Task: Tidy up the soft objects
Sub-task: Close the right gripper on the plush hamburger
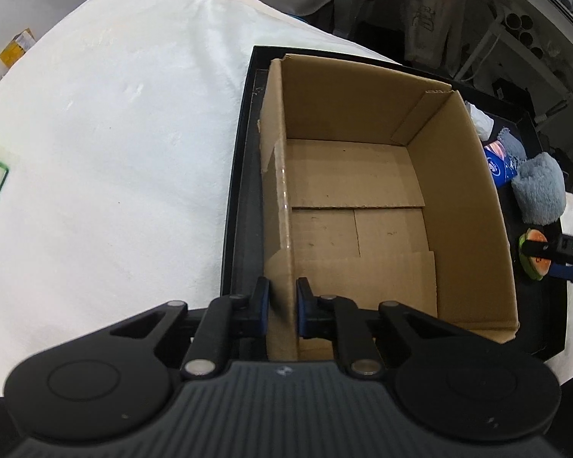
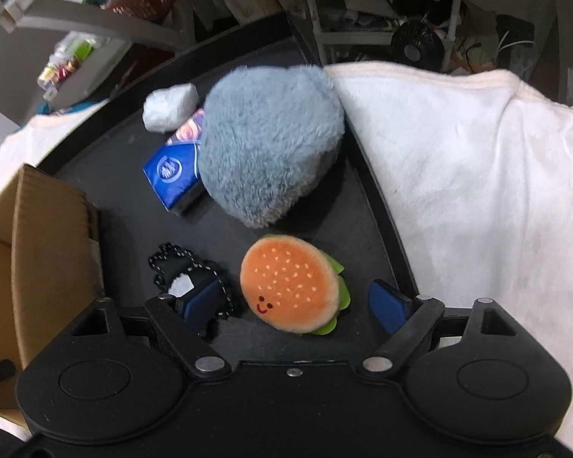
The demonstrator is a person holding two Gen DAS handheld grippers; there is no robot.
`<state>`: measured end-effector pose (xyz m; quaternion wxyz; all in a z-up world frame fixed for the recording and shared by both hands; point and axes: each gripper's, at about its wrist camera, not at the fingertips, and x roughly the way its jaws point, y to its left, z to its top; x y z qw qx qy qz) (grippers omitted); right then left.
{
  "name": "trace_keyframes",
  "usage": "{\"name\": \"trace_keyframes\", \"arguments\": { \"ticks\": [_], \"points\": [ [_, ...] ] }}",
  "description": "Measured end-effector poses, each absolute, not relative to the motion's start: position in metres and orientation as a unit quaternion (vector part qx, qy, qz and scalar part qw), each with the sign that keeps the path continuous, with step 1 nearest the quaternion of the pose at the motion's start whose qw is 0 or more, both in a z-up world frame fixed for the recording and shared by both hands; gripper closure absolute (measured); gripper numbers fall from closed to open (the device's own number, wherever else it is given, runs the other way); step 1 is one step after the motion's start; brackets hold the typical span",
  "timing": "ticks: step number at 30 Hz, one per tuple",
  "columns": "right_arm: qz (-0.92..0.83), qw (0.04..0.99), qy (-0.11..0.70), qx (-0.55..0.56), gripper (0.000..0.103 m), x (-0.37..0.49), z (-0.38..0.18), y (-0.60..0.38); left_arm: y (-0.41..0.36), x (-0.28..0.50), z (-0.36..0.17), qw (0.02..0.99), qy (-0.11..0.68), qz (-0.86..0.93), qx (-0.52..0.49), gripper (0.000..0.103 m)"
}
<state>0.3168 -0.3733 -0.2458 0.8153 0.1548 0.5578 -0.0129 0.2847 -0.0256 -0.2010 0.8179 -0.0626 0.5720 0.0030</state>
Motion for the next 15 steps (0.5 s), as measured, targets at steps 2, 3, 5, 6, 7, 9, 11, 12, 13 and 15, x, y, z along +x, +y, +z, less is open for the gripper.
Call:
{"name": "trace_keyframes", "arguments": {
  "ticks": [2, 3, 5, 6, 7, 9, 11, 12, 13, 15],
  "points": [
    [-0.012, 0.814, 0.562, 0.148, 0.03, 0.317, -0.249, -0.371, -0.025, 0.285, -0.201, 0.818, 0.571, 0.002, -0.064, 0.09],
    [-0.014, 0.815, 0.561, 0.143, 0.034, 0.317, -0.249, -0.37, -0.025, 0.285, -0.201, 0.819, 0.571, 0.002, -0.063, 0.09],
    [-0.018, 0.821, 0.555, 0.13, 0.052, 0.316, -0.246, -0.369, -0.025, 0.286, -0.201, 0.82, 0.57, 0.003, -0.062, 0.09],
    [-0.017, 0.821, 0.554, 0.138, 0.053, 0.316, -0.246, -0.371, -0.025, 0.286, -0.201, 0.82, 0.569, 0.002, -0.063, 0.09],
    [-0.014, 0.819, 0.554, 0.148, 0.056, 0.315, -0.245, -0.373, -0.026, 0.286, -0.2, 0.82, 0.569, 0.002, -0.064, 0.09],
    [-0.011, 0.818, 0.555, 0.154, 0.057, 0.312, -0.243, -0.375, -0.026, 0.285, -0.199, 0.822, 0.566, 0.004, -0.062, 0.09],
    [-0.008, 0.821, 0.549, 0.157, 0.058, 0.309, -0.238, -0.376, -0.026, 0.284, -0.199, 0.824, 0.563, 0.003, -0.061, 0.09],
    [-0.007, 0.824, 0.545, 0.156, 0.058, 0.308, -0.235, -0.376, -0.025, 0.283, -0.199, 0.824, 0.563, 0.002, -0.063, 0.09],
    [-0.007, 0.826, 0.542, 0.153, 0.058, 0.306, -0.231, -0.376, -0.023, 0.283, -0.199, 0.824, 0.563, 0.001, -0.069, 0.09],
    [-0.007, 0.829, 0.539, 0.152, 0.058, 0.302, -0.226, -0.375, -0.019, 0.282, -0.199, 0.823, 0.563, 0.003, -0.077, 0.09]
  ]
}}
